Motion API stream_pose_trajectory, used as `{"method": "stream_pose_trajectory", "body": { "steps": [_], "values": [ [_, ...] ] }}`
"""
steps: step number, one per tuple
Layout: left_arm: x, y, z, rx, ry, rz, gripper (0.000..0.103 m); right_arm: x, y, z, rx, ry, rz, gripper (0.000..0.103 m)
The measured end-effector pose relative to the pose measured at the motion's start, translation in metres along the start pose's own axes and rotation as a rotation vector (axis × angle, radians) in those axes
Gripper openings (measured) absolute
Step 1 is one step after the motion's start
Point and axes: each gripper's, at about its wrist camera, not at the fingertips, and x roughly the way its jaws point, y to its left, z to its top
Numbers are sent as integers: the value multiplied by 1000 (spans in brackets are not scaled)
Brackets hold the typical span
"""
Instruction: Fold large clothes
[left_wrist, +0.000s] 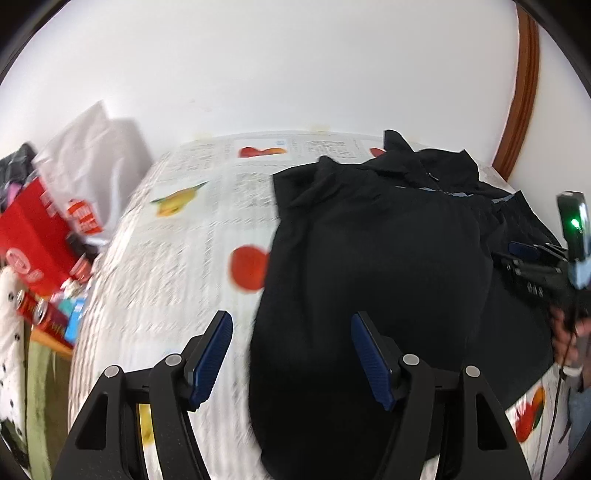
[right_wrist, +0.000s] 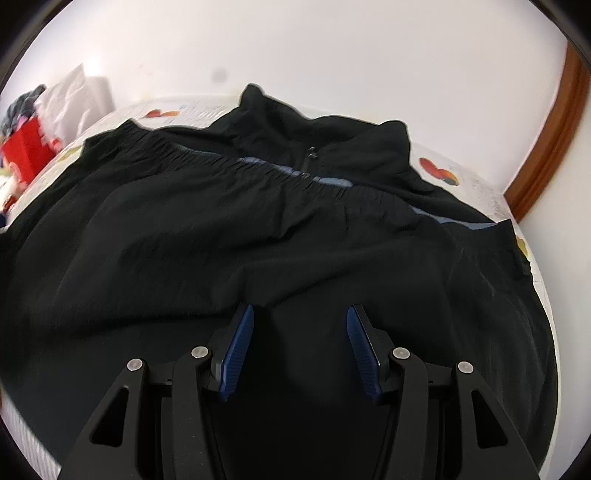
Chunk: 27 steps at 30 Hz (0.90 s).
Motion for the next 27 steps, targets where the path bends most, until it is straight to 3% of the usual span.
{"method": "stream_pose_trajectory", "body": {
  "steps": [5,10,19,23,27],
  "values": [
    [-18,16,-30,-27,8,5,66,-7,-1,-11,51,21,-7,52],
    [-34,37,-53,-88,11,11,66,-47,11,-51,36,34,31,52],
    [-56,56,-92,-133,35,59,66,-105,20,-112,69,-12,-7,52],
    [-60,65,-105,-150,61,93,66,-120,32,-129,16,2,4,52],
    [-61,72,-114,-166,90,117,66,-125,68,-134,-101,-15,41,52]
  ]
}}
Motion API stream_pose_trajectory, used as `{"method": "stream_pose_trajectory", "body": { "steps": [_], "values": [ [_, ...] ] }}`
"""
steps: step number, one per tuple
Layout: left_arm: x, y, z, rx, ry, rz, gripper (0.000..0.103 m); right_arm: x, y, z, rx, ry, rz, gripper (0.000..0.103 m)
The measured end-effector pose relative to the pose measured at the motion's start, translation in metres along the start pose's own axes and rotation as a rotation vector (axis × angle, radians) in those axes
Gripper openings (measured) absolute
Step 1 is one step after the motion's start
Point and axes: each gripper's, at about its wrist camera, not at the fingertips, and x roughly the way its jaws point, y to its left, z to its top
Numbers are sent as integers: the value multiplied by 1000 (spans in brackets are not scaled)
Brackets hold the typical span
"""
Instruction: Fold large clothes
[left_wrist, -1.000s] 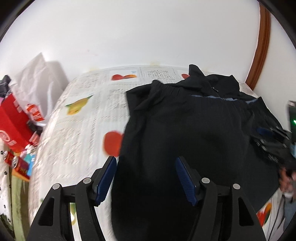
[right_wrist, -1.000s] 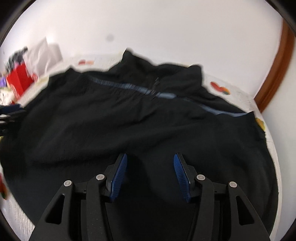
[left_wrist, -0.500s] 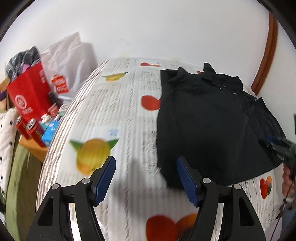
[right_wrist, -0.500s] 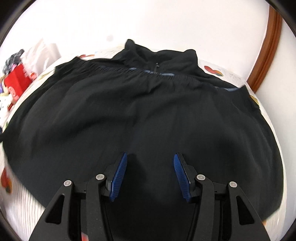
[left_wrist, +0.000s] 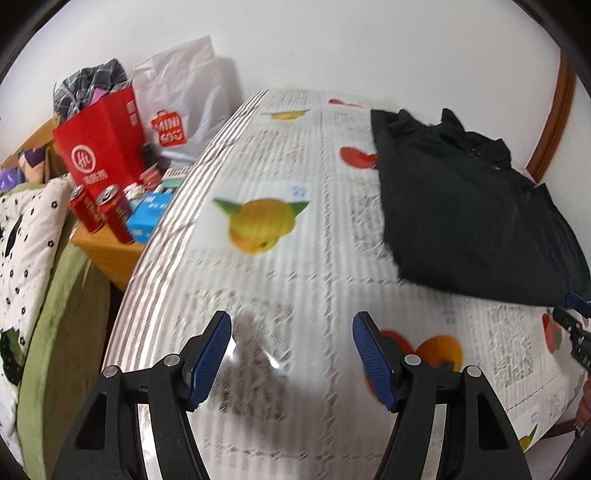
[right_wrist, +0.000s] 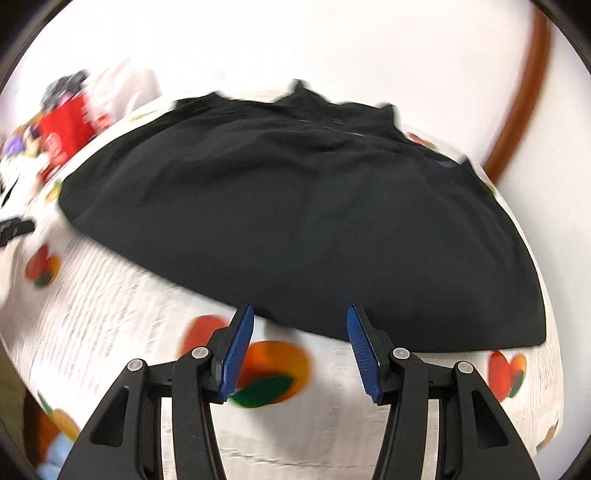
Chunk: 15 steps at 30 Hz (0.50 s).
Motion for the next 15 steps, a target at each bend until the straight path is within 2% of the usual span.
{"method": "stream_pose_trajectory", "body": {
  "steps": [2,7,12,15],
  "values": [
    [1,3,-3,0,12,6,66,2,34,5,-106,-19,38,53],
    [2,6,-6,6,24,14,66,8,104,19,-328,-76,61,54],
    [2,15,-6,-26,24,-20,66,15,152,44,-441,-123,113,54],
    [2,20,-6,-40,25,-48,66,22,169,59,-448,-129,149,54]
  ]
}}
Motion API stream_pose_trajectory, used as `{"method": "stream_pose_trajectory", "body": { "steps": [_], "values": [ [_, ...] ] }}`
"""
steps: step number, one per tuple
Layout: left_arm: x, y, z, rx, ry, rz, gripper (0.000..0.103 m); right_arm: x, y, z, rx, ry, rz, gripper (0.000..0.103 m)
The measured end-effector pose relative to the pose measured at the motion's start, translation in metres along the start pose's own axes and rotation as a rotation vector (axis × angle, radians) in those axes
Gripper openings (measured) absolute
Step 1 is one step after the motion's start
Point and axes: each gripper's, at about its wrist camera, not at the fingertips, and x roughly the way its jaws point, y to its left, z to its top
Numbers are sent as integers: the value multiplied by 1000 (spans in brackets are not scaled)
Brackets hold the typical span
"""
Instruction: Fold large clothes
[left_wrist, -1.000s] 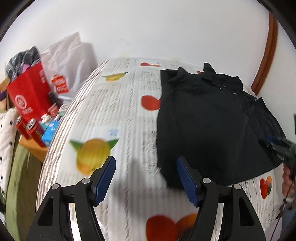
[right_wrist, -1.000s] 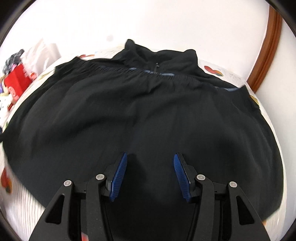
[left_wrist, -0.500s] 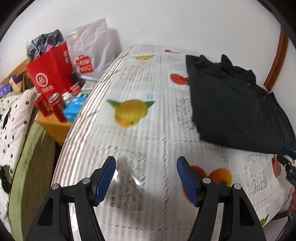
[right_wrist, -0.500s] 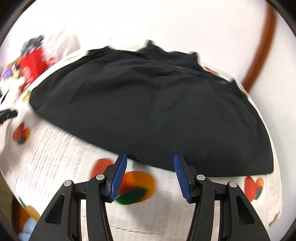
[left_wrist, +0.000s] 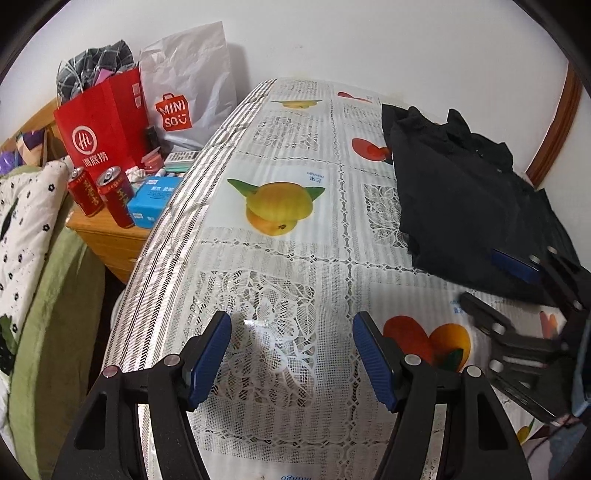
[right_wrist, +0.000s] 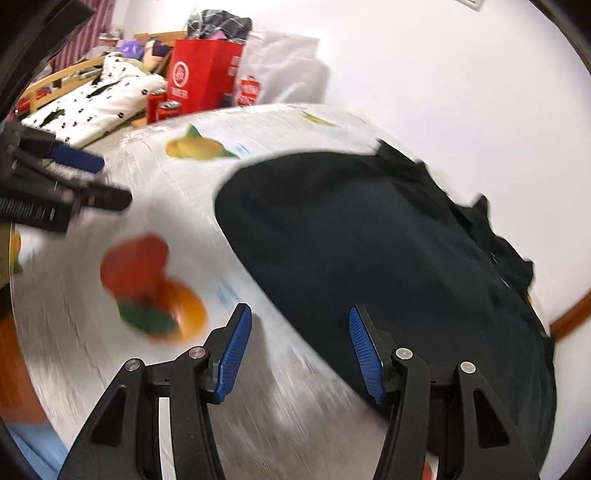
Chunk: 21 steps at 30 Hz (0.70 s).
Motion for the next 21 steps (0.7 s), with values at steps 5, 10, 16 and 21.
{"method": "stream_pose_trajectory", "body": {
  "steps": [5,10,16,21],
  "values": [
    [2,0,0,5,-5,-21,66,20,1,22,33,-5,35,54],
    [4,0,1,8,-16,-29,66,32,-5,35,92,-7,55,52],
    [4,-10,3,26,-18,-37,66,32,-11,50,121,-17,26,11],
    [-2,-29,6,70,-41,-41,66,-27,-69,50,296,-198,36,9]
  ]
}}
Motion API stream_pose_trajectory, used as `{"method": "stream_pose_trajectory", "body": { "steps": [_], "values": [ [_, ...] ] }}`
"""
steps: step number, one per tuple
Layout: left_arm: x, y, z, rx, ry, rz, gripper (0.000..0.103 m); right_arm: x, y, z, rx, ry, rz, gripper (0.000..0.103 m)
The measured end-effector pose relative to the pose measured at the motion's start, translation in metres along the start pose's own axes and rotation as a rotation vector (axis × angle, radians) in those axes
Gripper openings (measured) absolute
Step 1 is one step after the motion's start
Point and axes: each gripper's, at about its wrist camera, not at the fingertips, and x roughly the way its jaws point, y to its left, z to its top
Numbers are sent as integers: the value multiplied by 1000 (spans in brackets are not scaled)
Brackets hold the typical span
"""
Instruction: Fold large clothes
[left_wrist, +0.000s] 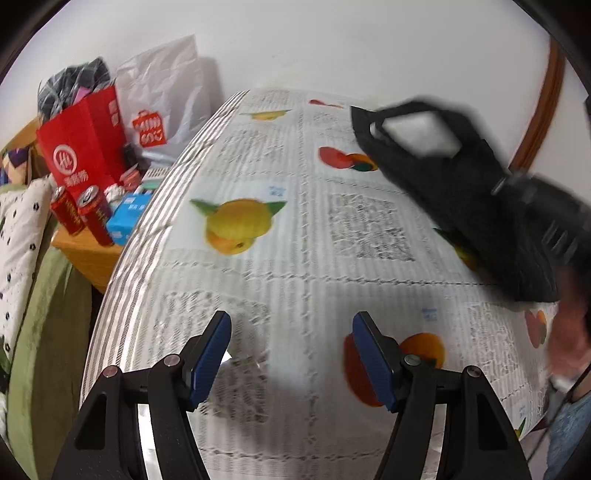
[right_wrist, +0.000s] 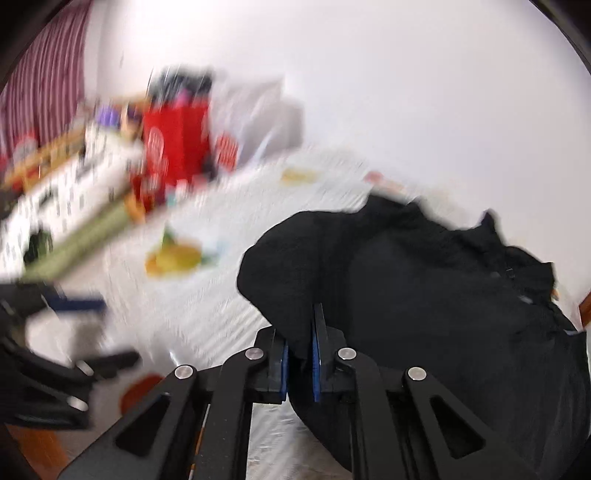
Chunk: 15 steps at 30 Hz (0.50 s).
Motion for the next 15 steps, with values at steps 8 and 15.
{"method": "stream_pose_trajectory", "body": {
  "steps": [8,15],
  "values": [
    [-20,-35,12,66,-92,-46,66,-53,-131,-8,323,-101,-74,9],
    [-17,-76,17,112,-113,-108,66,-60,-194,-57,481,-56,-123,8]
  ]
}}
